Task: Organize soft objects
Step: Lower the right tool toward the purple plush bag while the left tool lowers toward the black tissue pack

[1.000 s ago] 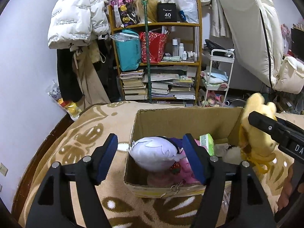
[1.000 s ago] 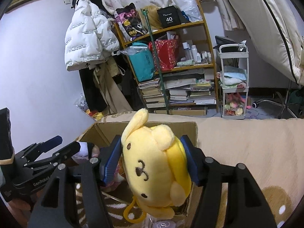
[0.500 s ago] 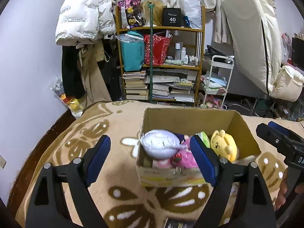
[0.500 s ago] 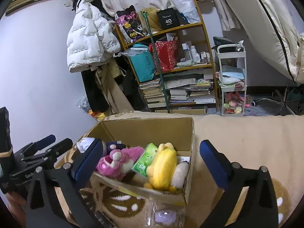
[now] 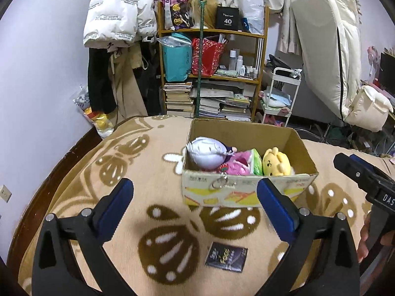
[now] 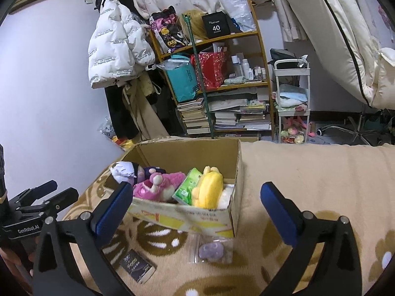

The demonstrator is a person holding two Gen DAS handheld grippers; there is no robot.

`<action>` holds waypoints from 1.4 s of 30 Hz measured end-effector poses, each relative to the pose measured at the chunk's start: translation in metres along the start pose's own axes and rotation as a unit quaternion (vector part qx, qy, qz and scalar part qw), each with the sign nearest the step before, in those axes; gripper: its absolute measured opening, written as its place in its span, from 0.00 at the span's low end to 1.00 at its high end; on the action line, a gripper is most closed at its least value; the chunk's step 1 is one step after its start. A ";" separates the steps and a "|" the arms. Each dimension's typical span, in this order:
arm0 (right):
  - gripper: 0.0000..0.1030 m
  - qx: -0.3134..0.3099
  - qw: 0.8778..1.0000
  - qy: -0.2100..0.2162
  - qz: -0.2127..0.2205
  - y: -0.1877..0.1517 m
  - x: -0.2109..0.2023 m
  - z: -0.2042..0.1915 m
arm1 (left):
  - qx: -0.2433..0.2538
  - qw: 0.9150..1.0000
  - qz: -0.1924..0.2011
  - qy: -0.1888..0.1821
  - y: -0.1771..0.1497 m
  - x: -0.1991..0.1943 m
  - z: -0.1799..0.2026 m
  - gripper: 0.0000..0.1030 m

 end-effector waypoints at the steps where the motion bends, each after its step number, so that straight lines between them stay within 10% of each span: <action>1: 1.00 -0.002 1.000 -0.001 0.001 -0.003 -0.004 -0.001 | -0.001 1.000 -0.003 -0.002 -0.003 -0.003 0.000 0.96; 17: 1.00 -0.016 0.999 -0.009 -0.029 -0.035 -0.021 -0.006 | 0.030 0.997 -0.075 0.012 -0.040 0.004 0.011 0.96; 42: 1.00 0.007 0.986 -0.036 -0.165 -0.046 0.067 0.009 | 0.048 0.975 -0.216 -0.031 -0.053 0.093 0.041 0.96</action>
Point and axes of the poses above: each gripper's, at about its wrist camera, not at the fingertips, and x roughly the way its jaws point, z to its right, y to its top, the point moved 1 cm from there along x, roughly the way its jaws point, and after that the axes turned 12 degrees about -z, right-handed, at the moved point
